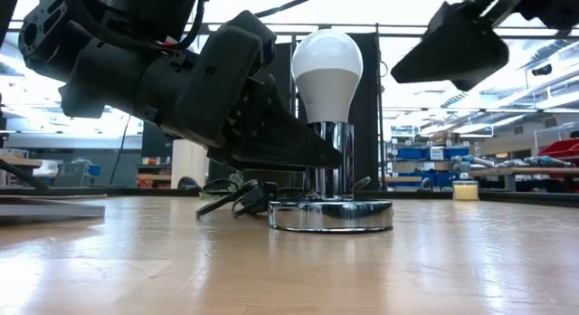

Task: Screw lightbulb
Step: Insert the white lightbulb into the lamp socket

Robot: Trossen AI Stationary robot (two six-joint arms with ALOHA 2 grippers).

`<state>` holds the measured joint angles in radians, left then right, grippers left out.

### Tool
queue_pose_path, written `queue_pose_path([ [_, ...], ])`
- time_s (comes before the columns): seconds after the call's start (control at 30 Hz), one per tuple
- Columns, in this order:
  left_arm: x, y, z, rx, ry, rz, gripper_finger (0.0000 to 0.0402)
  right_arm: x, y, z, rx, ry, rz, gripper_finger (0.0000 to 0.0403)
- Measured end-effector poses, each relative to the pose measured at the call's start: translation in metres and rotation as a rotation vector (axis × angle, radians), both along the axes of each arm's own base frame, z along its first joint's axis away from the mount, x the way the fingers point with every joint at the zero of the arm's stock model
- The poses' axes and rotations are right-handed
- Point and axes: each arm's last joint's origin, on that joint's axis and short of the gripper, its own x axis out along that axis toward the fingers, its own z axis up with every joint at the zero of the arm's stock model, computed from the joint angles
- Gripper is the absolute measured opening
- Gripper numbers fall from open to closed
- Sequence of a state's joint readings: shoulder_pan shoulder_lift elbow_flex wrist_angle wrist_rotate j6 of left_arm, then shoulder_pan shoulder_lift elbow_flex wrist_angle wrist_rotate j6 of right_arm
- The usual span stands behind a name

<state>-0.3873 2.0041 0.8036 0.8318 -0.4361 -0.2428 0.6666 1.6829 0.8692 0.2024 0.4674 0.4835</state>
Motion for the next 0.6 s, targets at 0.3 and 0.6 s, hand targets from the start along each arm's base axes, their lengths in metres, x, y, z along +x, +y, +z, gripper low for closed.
queue_pose_path([
  [0.3,0.000,-0.001,0.000,0.015,0.004,-0.033,0.0188,0.014,-0.036,-0.007,-0.141,0.053,-0.172,0.0344],
  [0.6,0.000,-0.001,0.000,0.015,0.003,-0.037,0.0188,0.031,-0.054,-0.002,-0.095,0.032,-0.062,0.0344],
])
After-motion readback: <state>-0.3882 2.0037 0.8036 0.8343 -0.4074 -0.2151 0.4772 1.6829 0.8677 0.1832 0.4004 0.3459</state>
